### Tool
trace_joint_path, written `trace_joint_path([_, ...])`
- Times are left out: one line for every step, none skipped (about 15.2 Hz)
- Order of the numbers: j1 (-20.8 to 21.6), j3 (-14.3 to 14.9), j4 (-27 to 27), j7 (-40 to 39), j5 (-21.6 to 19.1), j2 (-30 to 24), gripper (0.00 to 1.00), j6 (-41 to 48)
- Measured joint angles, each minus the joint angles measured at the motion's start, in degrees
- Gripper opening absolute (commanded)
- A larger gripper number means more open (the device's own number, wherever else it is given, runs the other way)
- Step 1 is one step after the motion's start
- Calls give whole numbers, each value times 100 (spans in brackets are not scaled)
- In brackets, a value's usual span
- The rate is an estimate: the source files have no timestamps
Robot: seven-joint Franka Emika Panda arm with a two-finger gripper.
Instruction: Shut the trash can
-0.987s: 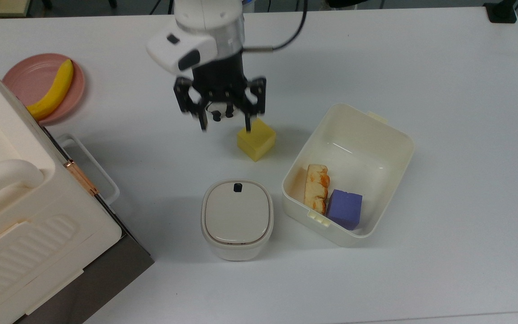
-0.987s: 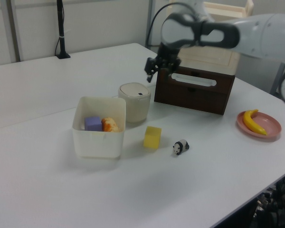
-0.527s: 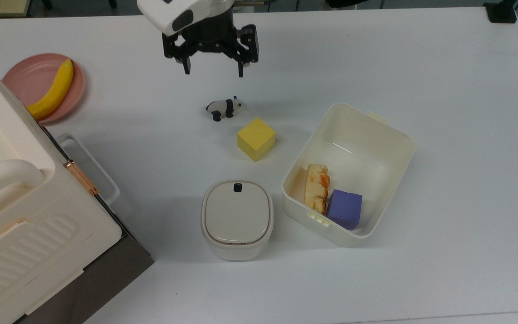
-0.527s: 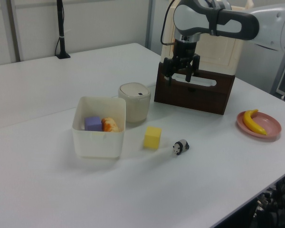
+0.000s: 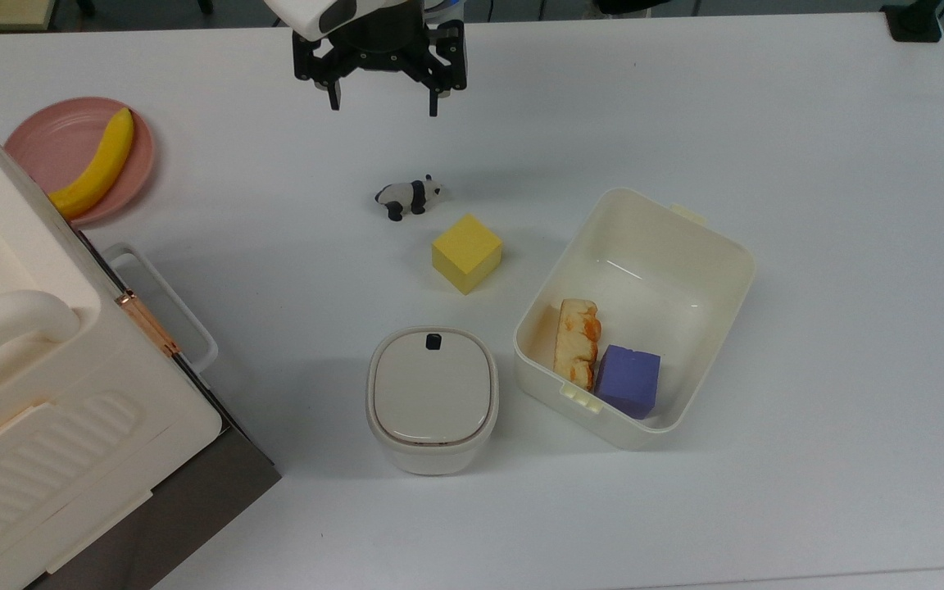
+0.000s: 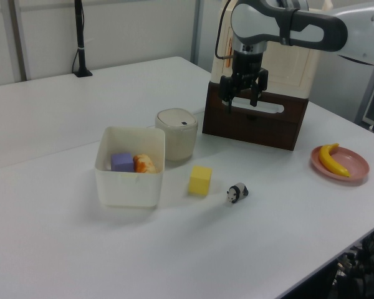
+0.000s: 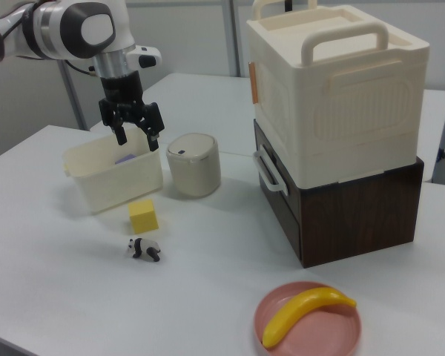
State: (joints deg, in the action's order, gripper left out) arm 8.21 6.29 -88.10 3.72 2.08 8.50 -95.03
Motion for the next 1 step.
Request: trace_joint_path([-6,0,-5,0,0,0,100,1])
